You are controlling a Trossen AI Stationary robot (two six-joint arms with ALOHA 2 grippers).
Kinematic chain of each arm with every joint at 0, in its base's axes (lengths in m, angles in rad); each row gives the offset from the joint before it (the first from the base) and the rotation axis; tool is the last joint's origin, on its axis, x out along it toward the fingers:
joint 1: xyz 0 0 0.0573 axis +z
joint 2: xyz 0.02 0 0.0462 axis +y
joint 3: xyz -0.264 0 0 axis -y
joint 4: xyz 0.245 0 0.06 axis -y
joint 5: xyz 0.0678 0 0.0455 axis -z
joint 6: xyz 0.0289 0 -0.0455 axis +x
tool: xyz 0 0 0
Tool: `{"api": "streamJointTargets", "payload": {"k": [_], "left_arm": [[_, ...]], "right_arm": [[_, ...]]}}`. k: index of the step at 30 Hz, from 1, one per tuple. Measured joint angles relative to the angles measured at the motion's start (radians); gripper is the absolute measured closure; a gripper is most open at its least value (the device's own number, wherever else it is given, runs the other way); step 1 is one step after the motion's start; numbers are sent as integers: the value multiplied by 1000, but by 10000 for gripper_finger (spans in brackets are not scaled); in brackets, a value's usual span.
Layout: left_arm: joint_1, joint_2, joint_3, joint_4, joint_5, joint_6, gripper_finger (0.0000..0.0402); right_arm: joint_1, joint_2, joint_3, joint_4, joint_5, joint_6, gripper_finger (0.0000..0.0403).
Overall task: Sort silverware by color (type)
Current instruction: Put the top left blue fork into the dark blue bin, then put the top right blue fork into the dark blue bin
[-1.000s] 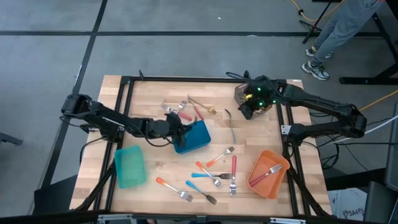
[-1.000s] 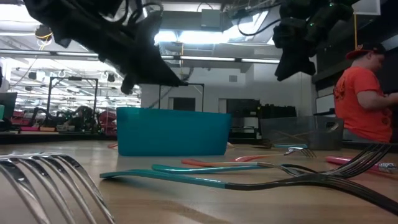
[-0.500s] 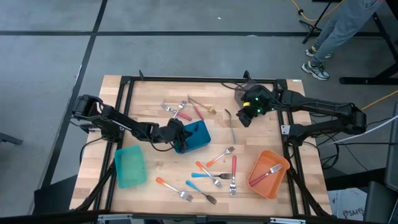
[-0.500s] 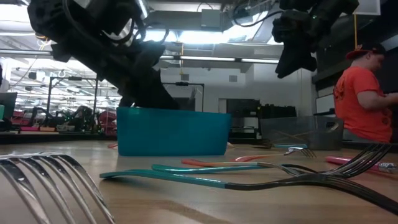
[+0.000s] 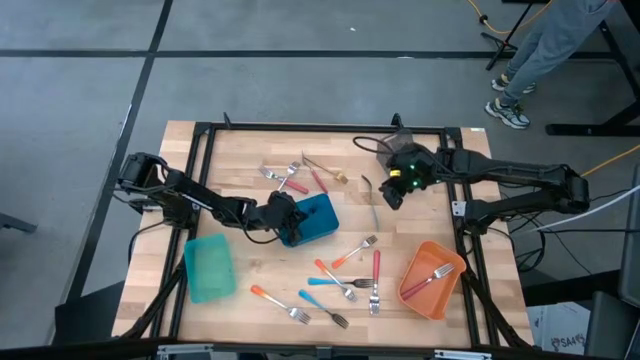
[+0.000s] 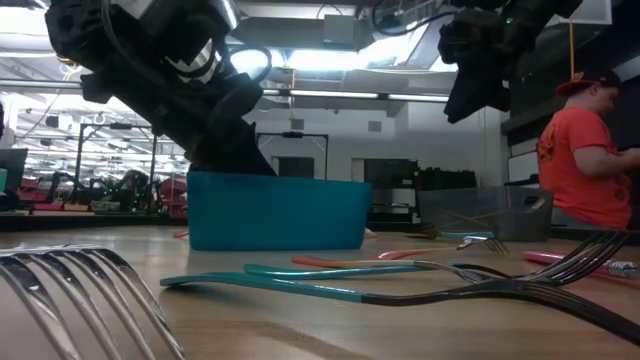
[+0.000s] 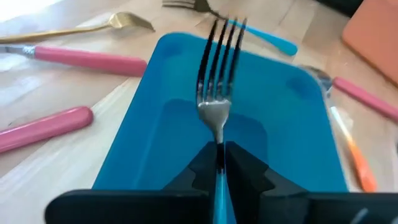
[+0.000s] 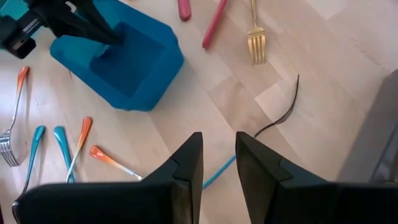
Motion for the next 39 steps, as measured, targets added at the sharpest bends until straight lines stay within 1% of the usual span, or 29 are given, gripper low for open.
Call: {"api": "streamJointTargets", "payload": {"k": [33, 39], "left_arm": [[0, 0, 0, -12, -1, -3, 370], [0, 0, 0, -12, -1, -3, 370]], "right_arm": [[7, 0, 0, 1, 7, 0, 317], [18, 1, -1, 32, 23, 120, 317]]}}
